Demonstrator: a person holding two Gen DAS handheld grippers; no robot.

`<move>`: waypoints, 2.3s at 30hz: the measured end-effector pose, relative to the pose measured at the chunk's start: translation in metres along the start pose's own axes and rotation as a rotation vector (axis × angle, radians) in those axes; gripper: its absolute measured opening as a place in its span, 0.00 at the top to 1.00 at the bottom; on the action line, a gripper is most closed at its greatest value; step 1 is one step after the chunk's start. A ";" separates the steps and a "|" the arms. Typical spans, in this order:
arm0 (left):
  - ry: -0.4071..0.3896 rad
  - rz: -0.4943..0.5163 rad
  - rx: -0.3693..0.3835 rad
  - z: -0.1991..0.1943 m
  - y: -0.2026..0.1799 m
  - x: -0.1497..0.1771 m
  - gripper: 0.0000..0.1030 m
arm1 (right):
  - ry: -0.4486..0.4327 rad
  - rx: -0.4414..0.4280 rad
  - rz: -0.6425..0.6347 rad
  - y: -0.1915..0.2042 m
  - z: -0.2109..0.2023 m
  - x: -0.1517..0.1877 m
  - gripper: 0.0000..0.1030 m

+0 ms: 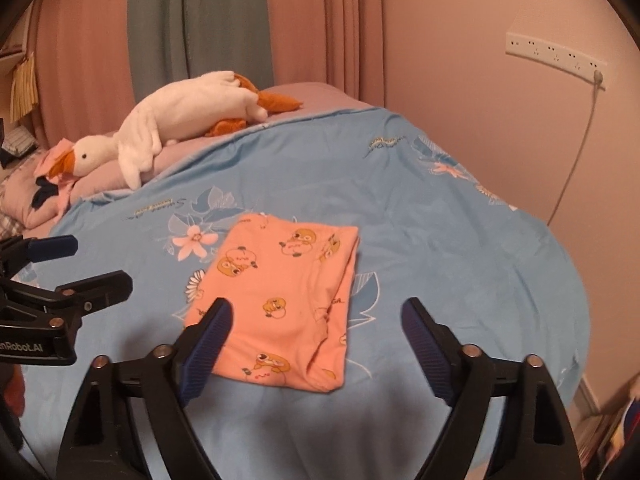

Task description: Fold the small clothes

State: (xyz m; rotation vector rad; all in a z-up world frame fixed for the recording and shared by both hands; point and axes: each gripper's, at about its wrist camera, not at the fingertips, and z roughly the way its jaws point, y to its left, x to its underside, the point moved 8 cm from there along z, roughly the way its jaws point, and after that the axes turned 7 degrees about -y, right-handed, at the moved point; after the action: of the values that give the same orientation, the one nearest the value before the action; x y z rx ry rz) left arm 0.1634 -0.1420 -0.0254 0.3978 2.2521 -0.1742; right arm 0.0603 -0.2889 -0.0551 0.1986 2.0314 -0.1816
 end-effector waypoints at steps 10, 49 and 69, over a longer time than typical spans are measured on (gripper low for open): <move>-0.027 -0.049 -0.008 -0.037 0.010 -0.008 0.00 | -0.086 -0.019 -0.072 0.021 -0.044 -0.022 0.01; -0.003 -0.038 -0.046 -0.052 0.014 0.004 0.00 | -0.043 -0.052 0.027 0.029 -0.056 -0.014 0.01; -0.001 -0.029 -0.044 -0.052 0.012 0.007 0.00 | -0.041 -0.051 0.028 0.026 -0.056 -0.015 0.01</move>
State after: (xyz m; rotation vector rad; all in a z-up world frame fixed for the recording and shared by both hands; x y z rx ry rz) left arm 0.1266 -0.1158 0.0033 0.3417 2.2575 -0.1397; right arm 0.0244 -0.2521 -0.0176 0.1895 1.9887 -0.1155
